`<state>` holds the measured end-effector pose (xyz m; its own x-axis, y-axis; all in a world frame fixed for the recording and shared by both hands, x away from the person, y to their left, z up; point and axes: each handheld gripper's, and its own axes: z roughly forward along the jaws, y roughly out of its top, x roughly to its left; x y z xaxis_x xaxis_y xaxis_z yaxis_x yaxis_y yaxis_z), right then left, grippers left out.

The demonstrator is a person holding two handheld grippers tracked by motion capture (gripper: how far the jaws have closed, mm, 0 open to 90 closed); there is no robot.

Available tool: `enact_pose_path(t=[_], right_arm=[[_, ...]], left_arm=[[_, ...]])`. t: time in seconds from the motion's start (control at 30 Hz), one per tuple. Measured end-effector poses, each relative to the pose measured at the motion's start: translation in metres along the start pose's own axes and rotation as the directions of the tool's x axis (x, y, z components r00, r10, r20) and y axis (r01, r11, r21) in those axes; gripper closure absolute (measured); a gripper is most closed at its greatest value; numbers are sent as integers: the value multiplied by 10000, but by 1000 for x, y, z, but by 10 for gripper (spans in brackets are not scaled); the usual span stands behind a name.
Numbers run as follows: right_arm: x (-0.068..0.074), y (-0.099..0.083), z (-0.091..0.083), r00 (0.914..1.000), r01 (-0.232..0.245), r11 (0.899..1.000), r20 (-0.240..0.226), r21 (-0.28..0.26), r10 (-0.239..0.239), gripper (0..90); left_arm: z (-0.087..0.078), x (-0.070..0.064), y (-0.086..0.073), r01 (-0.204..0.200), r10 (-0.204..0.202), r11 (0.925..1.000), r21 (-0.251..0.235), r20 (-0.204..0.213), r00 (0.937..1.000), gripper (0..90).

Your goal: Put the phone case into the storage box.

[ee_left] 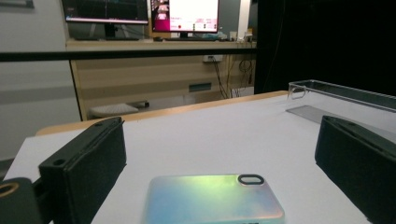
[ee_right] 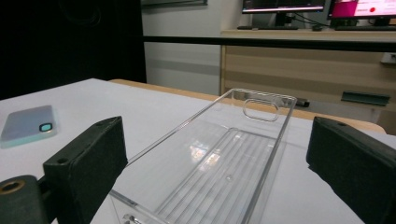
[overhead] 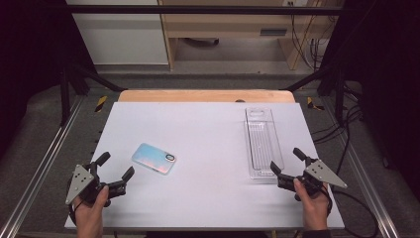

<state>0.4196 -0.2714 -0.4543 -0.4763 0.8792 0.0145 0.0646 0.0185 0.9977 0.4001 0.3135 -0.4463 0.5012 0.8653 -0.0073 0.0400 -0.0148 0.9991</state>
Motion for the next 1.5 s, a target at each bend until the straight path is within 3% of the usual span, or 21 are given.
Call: enact_pose_path(t=[0.13, 0.17, 0.33, 0.4, 0.47, 0.57, 0.6, 0.63, 0.77, 0.9, 1.0, 1.1, 1.2, 1.23, 1.27, 1.3, 1.33, 1.37, 1.43, 1.47, 1.5], right_arm=[[0, 1, -2, 9999, 20, 10000, 128, 25, -20, 50], [2, 2, -3, 9995, 263, 9995, 152, 192, -266, 42], [6, -3, -2, 9981, 390, 9975, 459, 590, -418, 30], [6, -4, -3, 9946, 524, 9961, 852, 705, -584, 35], [5, -2, -2, 9898, 664, 9946, 1206, 792, -757, 48], [4, -3, -2, 9909, 501, 9954, 1204, 820, -598, 49], [4, -3, -2, 9910, 493, 9953, 1200, 833, -592, 51], [5, -3, -2, 9911, 507, 9953, 1190, 830, -604, 51], [5, -2, -3, 9921, 452, 9959, 1130, 789, -540, 54], [4, -3, -4, 9927, 404, 9961, 1099, 783, -489, 56], [4, -2, -4, 9929, 397, 9963, 1092, 768, -480, 58], [5, -2, -3, 9912, 583, 9949, 1142, 823, -675, 60], [6, -2, -3, 9912, 616, 9945, 1115, 843, -709, 60], [6, -2, -3, 9913, 634, 9945, 1103, 835, -724, 61], [6, -2, -3, 9913, 634, 9945, 1103, 835, -724, 61], [6, -2, -2, 9917, 636, 9945, 1061, 836, -724, 62], [6, -2, -2, 9917, 636, 9945, 1061, 836, -724, 62], [6, -3, -1, 9922, 644, 9940, 1011, 889, -734, 62], [7, -4, -1, 9921, 671, 9934, 997, 925, -763, 62], [7, -4, -2, 9923, 670, 9932, 980, 950, -763, 62], [7, -4, -3, 9919, 695, 9932, 995, 939, -788, 62]], left_arm=[[2, 0, 0, 160, -158, 9997, 198, -76, 9998, 15], [7, -2, 1, 130, -124, 9990, 437, -140, 9998, 17], [12, -3, 3, -54, 89, 9958, 916, -386, 9992, 24], [19, 1, 4, -155, 241, 9902, 1384, -610, 9978, 32], [23, 4, 4, 56, 47, 9892, 1465, -698, 9976, 41], [42, 18, 9, 428, -265, 9792, 1983, -843, 9961, 49], [42, 18, 9, 428, -265, 9792, 1983, -843, 9961, 49], [51, 23, 13, 700, -528, 9744, 2136, -851, 9950, 51], [65, 28, 19, 682, -465, 9657, 2505, -914, 9947, 67], [80, 35, 20, 635, -405, 9444, 3227, -775, 9962, 187], [83, 38, 19, 677, -477, 9436, 3240, -694, 9965, 297], [88, 49, 15, 899, -693, 9357, 3411, -721, 9950, 449], [90, 58, 12, 1165, -847, 9207, 3725, -1008, 9913, 595], [90, 58, 12, 1165, -847, 9207, 3725, -1008, 9913, 654], [91, 59, 11, 1128, -777, 9155, 3861, -1054, 9914, 654], [94, 59, 13, 783, -364, 9036, 4211, -1067, 9936, 741], [94, 59, 13, 783, -364, 9036, 4211, -1067, 9936, 765], [99, 58, 17, 509, -70, 8930, 4472, -992, 9950, 795], [104, 56, 19, 423, -15, 8855, 4628, -881, 9961, 845], [104, 56, 19, 423, -15, 8855, 4628, -881, 9961, 863], [109, 55, 20, 278, 123, 8733, 4865, -791, 9968, 878]])
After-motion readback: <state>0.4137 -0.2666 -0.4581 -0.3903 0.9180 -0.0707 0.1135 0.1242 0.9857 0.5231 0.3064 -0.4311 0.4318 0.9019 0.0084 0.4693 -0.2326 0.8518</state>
